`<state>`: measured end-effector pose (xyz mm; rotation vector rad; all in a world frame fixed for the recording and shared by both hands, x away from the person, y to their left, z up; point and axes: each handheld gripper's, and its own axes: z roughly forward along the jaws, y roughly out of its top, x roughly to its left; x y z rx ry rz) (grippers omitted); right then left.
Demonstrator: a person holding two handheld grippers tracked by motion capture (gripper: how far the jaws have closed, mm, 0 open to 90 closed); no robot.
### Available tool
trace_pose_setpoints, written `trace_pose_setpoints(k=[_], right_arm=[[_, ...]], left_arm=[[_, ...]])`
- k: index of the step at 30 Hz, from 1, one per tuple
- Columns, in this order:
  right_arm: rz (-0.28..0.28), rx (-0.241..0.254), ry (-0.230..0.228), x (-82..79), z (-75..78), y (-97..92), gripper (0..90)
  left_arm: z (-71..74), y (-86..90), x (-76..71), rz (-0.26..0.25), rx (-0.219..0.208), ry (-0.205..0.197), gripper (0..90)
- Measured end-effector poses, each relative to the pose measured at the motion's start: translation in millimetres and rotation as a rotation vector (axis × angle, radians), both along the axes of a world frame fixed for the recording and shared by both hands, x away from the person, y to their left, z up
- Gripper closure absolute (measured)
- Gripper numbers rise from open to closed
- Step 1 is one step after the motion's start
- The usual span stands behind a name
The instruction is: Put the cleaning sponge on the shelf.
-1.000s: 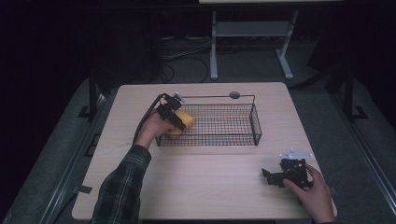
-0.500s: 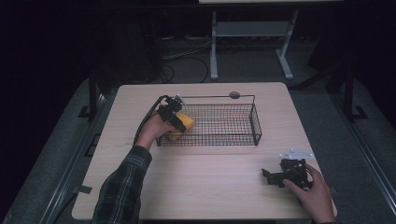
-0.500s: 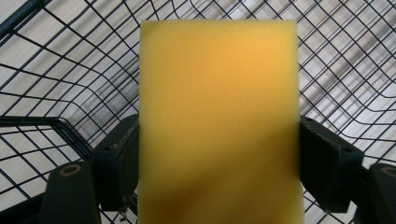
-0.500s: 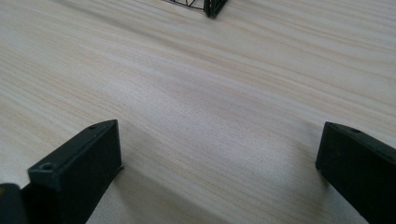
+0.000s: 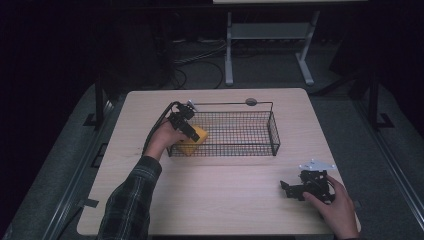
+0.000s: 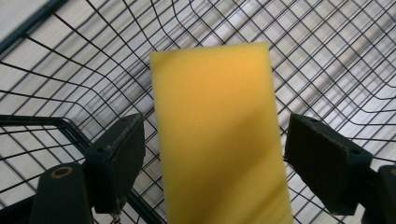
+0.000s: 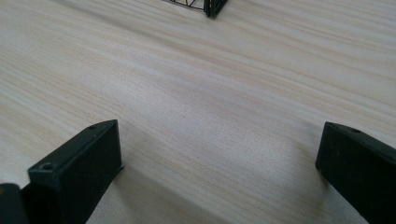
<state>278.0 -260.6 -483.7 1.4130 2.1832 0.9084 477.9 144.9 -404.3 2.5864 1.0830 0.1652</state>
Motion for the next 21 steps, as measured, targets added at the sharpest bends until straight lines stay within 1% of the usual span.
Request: trace_pose_setpoints(k=[6,10,12,16,17,21], right_arm=[[0.0,0.0,0.0,0.0,0.0,0.0,0.0],[0.0,-0.001,0.0,0.0,0.1,-0.1,0.0],[0.0,0.0,0.0,0.0,0.1,0.0,0.0],[0.001,0.0,0.001,0.1,0.1,-0.1,0.0],[0.0,-0.001,0.001,0.1,0.1,-0.1,0.0],[0.0,0.0,0.0,0.0,0.0,0.0,0.0]], left_arm=[[12.5,1.7,-3.8,0.005,-0.04,-0.027,19.8],[20.6,3.3,-7.5,-0.005,-0.045,-0.042,19.8],[24.9,4.8,-9.2,-0.004,-0.059,-0.054,19.8],[31.0,8.3,-12.3,-0.002,-0.073,-0.065,19.9],[34.3,10.2,-14.2,-0.001,-0.079,-0.074,19.9],[39.2,13.2,-18.8,-0.005,-0.085,-0.085,19.9]])
